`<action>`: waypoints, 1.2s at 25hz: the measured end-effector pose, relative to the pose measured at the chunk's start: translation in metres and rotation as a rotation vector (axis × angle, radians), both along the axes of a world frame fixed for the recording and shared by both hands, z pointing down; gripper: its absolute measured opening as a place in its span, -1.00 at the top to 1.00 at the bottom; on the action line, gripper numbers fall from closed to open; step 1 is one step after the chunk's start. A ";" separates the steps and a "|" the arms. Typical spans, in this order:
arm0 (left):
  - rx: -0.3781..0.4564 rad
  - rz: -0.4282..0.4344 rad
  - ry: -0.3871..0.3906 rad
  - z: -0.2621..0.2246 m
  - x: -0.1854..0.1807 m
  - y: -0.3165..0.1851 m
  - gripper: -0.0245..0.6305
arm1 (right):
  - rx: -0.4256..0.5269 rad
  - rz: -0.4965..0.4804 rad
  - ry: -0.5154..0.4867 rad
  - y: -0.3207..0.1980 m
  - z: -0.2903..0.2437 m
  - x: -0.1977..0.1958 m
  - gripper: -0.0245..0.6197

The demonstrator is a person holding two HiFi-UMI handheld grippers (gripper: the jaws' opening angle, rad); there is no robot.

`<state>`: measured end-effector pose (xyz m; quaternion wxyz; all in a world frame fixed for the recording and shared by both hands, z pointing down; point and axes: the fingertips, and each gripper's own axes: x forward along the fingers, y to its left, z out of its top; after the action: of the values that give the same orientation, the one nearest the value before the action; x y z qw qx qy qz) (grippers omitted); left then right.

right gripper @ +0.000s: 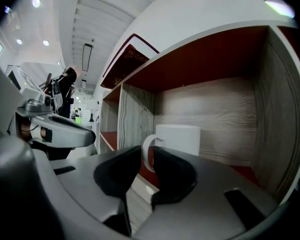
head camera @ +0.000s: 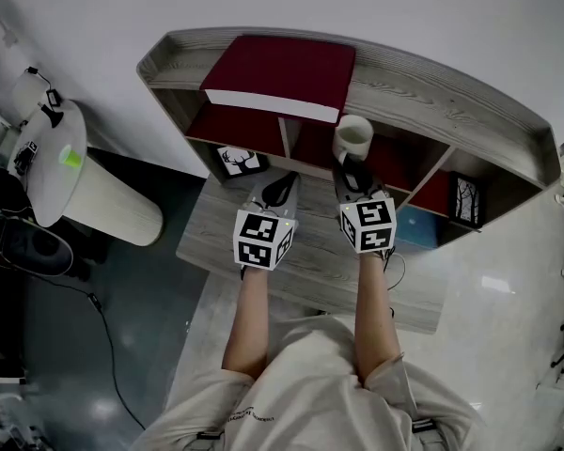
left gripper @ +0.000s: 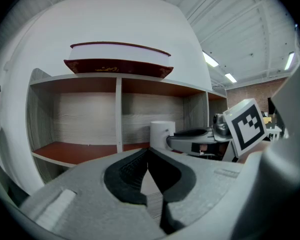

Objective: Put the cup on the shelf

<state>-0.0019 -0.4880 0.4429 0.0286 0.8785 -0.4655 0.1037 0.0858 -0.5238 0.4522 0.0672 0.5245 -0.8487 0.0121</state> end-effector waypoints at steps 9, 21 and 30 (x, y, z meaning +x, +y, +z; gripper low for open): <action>-0.008 0.028 0.022 0.004 0.010 0.006 0.89 | 0.009 0.033 0.014 0.014 -0.002 0.010 0.64; 0.008 0.114 0.026 0.002 0.038 0.022 0.89 | 0.010 0.132 -0.005 0.040 -0.001 0.039 0.64; 0.008 0.165 0.029 0.005 0.054 0.039 0.89 | -0.002 0.195 -0.012 0.064 0.004 0.057 0.64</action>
<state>0.0520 -0.4489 0.4482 0.0231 0.9154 -0.3915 0.0912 0.1426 -0.4603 0.4562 0.0614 0.6046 -0.7938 0.0227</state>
